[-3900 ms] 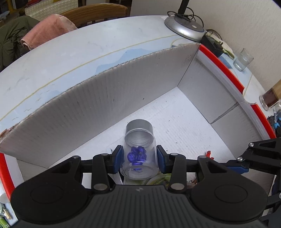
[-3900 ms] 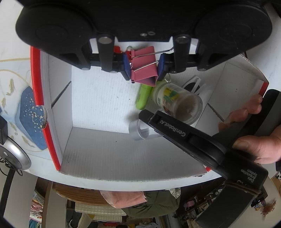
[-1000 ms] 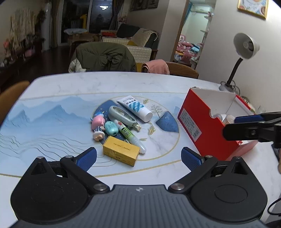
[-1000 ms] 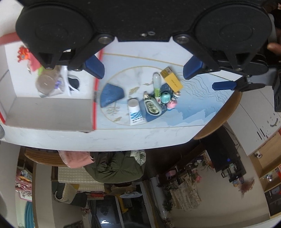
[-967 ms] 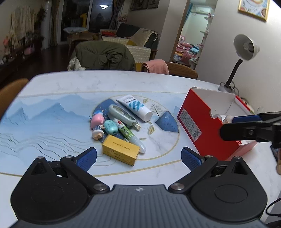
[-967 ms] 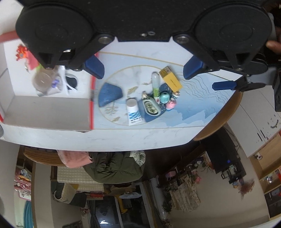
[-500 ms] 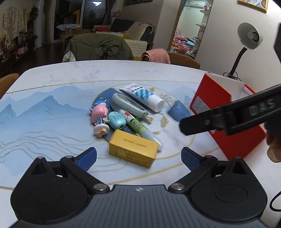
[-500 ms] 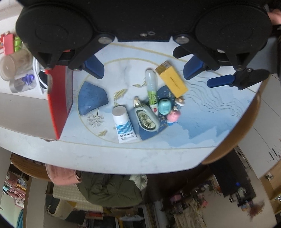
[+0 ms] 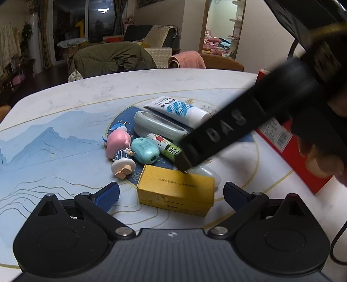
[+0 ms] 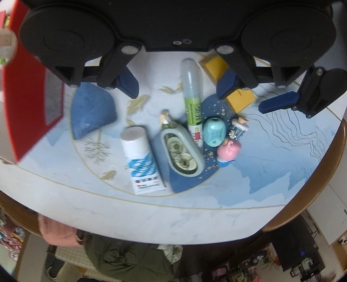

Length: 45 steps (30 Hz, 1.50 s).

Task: Organize rigid objects
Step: 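Grasp the yellow box with left gripper while right gripper grasps the green glue stick, then carry the yellow box with left gripper while right gripper carries the glue stick into the box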

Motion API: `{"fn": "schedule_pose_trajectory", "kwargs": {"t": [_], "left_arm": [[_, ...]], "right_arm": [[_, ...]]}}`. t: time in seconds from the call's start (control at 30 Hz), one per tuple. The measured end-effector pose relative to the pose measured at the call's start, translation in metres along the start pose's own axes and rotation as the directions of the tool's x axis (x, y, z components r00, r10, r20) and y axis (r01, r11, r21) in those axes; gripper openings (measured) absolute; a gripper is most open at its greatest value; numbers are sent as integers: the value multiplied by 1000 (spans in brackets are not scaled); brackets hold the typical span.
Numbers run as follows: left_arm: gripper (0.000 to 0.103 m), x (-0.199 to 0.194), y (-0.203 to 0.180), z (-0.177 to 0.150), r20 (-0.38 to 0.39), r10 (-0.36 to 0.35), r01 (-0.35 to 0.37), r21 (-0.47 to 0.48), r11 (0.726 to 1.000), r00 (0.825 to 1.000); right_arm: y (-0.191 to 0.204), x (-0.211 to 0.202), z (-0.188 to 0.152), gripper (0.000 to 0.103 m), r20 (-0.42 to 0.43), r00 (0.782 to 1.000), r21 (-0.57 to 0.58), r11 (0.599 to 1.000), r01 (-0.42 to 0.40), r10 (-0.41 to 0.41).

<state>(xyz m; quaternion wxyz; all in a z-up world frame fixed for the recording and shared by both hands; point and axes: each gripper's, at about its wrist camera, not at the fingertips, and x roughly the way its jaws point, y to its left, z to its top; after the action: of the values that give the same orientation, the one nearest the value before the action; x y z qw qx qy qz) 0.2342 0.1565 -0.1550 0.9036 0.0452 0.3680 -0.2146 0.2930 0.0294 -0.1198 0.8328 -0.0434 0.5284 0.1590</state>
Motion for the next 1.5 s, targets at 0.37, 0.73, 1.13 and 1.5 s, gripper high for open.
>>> {"fn": "schedule_pose_trajectory", "kwargs": {"t": [0.37,0.73,1.13,1.5], "left_arm": [[88,6,-1,-8,7,5,-6,21,1000,1000],[73,1,-9,-13,7,26,-26,35,999,1000],[72,-26,-15,-27,-26,3,-3,9,1000,1000],[72,-59,-27,-22,-14,-23,22,-49,999,1000]], "right_arm": [[9,23,13,53,-49,999,-43,999,-25,23],[21,24,12,21,-28,999,-114,993,15,-18],[9,1,-13,20,-48,998,-40,998,-53,51],[-7,-47,-47,20,-7,994,36,993,-111,111]]}}
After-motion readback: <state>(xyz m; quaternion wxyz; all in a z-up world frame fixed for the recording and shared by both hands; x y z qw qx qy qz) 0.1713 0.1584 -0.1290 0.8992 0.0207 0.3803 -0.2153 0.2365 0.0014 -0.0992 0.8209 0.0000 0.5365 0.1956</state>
